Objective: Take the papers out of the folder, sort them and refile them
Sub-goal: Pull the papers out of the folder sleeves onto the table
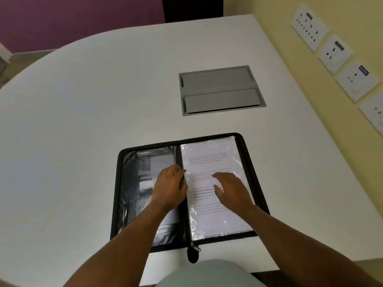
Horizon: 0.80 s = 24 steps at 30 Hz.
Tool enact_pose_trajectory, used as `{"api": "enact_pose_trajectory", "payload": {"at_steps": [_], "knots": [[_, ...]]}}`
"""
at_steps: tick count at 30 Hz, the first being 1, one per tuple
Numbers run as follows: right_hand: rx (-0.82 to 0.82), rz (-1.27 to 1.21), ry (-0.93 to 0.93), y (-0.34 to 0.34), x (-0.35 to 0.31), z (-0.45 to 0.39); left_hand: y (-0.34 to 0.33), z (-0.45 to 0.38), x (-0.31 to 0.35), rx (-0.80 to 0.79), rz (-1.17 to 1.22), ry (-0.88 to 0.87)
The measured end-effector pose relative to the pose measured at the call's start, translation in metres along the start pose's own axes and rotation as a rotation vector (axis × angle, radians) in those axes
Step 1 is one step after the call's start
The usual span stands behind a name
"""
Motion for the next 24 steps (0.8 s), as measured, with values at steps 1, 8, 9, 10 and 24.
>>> {"api": "enact_pose_trajectory", "payload": {"at_steps": [1, 8, 9, 10, 24], "knots": [[-0.003, -0.013, -0.011, -0.003, 0.003, -0.002, -0.007, -0.003, 0.0, -0.04, 0.004, -0.002], [-0.041, 0.005, -0.074, -0.015, 0.013, -0.028, -0.032, -0.038, -0.004, -0.158, 0.016, 0.01], [-0.041, 0.003, -0.078, -0.017, 0.016, -0.034, -0.035, -0.046, -0.005, -0.17, 0.012, 0.01], [-0.039, 0.001, -0.079, -0.017, 0.018, -0.04, -0.037, -0.053, -0.005, -0.18, 0.009, 0.009], [0.129, 0.07, -0.099, 0.004, 0.059, -0.142, -0.075, -0.143, -0.026, -0.16, 0.037, -0.029]]}}
Point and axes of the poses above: each hand's wrist, its own z-axis away from the middle knuckle, its own y-axis out of the back of the hand, x = y × z, the point moved 10 cm from there along -z, towards the middle knuckle, and after that the axes turned 6 degrees about x, right-handed, at the moved point
